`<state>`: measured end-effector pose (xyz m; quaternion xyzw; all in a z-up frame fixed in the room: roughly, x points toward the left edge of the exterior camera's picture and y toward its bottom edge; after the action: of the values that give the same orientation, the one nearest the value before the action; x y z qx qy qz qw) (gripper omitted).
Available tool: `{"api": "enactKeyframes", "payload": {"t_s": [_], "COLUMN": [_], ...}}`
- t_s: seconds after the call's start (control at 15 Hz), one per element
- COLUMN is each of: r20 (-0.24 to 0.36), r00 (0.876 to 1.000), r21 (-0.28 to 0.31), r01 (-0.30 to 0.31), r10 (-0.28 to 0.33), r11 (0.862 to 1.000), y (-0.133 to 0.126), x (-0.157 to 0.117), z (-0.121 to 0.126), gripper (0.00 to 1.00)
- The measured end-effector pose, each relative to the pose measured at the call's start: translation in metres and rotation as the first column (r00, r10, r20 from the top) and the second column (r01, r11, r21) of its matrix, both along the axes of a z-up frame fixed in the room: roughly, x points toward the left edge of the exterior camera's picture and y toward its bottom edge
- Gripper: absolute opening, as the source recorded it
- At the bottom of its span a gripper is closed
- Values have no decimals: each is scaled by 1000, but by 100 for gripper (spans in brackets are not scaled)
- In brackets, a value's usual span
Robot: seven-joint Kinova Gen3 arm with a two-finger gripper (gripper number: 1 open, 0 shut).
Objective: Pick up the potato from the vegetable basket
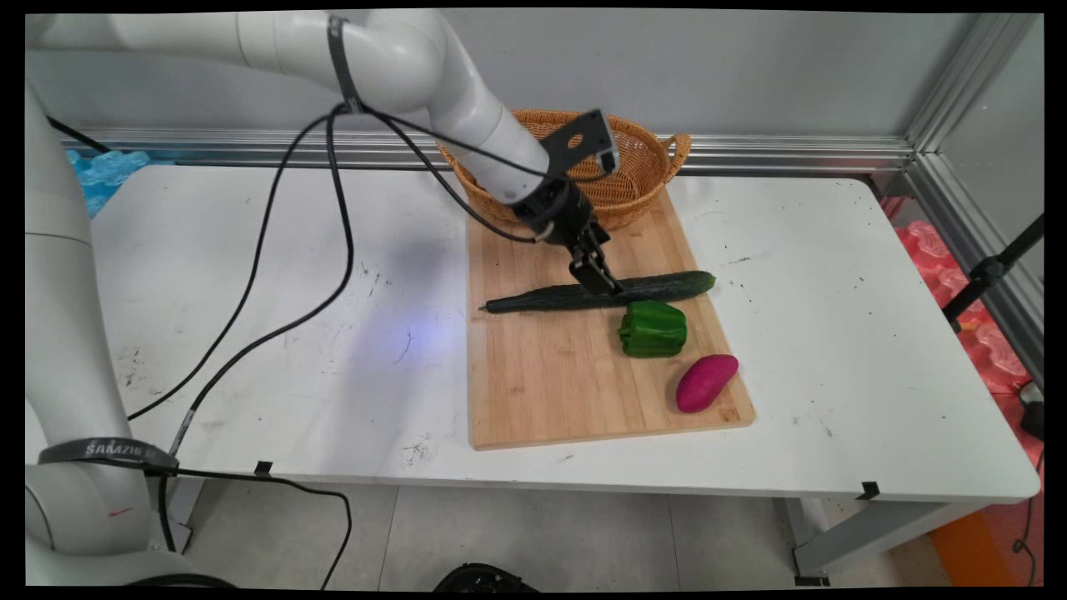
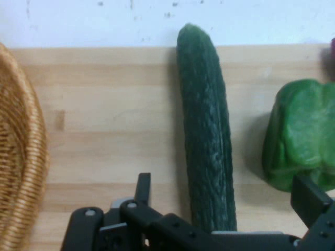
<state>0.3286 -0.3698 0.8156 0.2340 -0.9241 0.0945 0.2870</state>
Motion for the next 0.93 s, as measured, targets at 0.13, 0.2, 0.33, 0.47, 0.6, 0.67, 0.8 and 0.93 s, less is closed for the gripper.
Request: {"api": "enactKeyframes", "payload": {"t_s": [0.13,0.2,0.33,0.47,0.6,0.67,0.8,0.93], "r20": [-4,-5,-4,2,10,14,23,29], "r00": [1000,1000,1000,1000,1000,1000,1000,1000], "r21": [-10,-17,-34,-49,-62,-68,-79,-90], "r01": [6,9,15,20,22,22,15,6], "r10": [-6,-9,-15,-20,-21,-21,-13,-4], "r11": [1000,1000,999,999,998,997,997,996], "y": [0,-1,-3,-7,-12,-15,-24,-32], "x": [3,5,13,21,32,38,55,67], "z": [14,23,43,57,68,73,83,88], "gripper": [100,100,100,100,100,100,100,100]}}
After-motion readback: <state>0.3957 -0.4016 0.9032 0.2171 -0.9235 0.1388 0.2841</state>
